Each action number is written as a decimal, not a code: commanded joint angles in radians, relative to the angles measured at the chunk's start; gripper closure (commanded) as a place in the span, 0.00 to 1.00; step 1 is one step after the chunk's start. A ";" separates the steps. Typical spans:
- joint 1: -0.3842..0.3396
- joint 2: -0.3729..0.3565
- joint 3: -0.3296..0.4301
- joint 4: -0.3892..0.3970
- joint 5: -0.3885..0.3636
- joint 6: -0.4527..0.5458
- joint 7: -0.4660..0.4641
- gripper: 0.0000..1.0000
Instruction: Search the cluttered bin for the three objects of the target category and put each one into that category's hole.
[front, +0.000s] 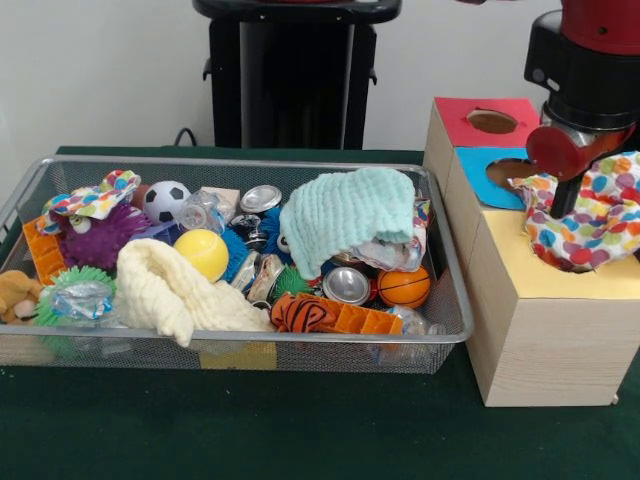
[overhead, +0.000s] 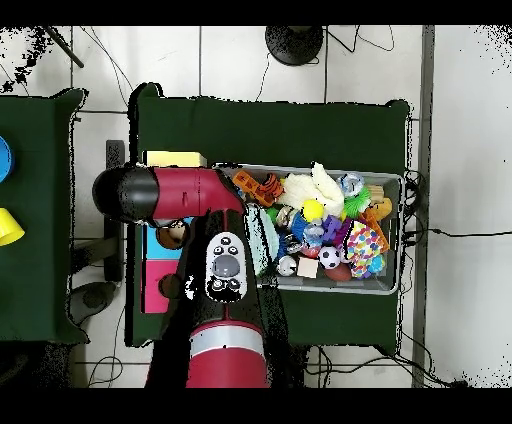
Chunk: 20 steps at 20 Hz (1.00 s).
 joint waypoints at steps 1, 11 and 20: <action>-0.024 0.052 0.018 0.124 -0.040 -0.045 0.178 1.00; -0.039 0.000 0.045 0.191 -0.012 -0.043 0.179 1.00; -0.006 0.244 0.029 -0.194 -0.032 0.047 0.188 1.00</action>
